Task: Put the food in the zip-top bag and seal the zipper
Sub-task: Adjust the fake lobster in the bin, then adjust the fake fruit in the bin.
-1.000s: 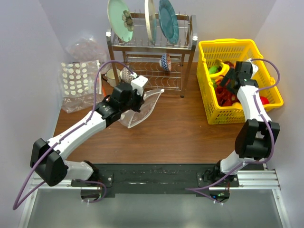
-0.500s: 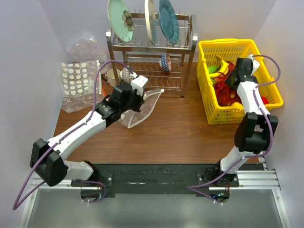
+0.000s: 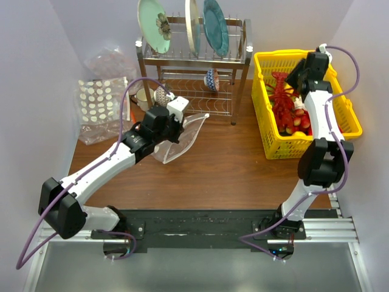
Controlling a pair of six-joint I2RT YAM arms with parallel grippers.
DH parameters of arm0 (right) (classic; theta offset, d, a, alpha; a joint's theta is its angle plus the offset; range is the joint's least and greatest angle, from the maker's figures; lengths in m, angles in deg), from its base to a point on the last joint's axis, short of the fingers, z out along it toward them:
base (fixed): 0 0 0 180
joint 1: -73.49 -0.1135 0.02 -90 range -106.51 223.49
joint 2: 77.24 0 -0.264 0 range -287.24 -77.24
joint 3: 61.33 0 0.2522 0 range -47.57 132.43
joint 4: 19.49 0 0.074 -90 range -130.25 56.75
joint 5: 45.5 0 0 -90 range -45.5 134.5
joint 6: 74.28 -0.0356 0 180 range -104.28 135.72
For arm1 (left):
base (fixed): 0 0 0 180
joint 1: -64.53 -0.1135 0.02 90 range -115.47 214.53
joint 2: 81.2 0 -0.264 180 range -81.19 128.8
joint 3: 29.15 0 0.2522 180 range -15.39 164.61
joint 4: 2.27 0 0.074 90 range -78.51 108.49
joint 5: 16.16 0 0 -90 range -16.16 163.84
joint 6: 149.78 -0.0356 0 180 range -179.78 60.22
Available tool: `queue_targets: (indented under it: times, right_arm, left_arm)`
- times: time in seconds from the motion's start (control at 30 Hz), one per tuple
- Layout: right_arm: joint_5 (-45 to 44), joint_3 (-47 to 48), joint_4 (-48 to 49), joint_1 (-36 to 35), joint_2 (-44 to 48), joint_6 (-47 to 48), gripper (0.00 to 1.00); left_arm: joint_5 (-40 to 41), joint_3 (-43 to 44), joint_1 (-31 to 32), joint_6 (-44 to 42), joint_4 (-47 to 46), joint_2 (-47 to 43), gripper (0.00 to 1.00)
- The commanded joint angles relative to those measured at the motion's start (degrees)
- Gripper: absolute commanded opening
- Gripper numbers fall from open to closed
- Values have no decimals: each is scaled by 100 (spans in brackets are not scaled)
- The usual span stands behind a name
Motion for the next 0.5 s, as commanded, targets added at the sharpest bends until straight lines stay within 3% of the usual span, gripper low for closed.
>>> queue_targets:
  times: [0.0, 0.1, 0.3, 0.47]
  right_arm:
    - [352, 1157, -196, 12, -587, 83, 58]
    - [-110, 1599, -1111, -5, -615, 356, 63]
    - [-1534, -464, -770, 3, 711, 595, 68]
    - [-2266, -1388, -708, 21, 1415, 630, 59]
  left_arm:
    - [96, -58, 21, -68, -206, -187, 0]
    - [149, -50, 21, -94, -198, -187, 0]
    - [141, -58, 20, -112, -198, -240, 0]
    - [53, -85, 21, -94, -224, -249, 0]
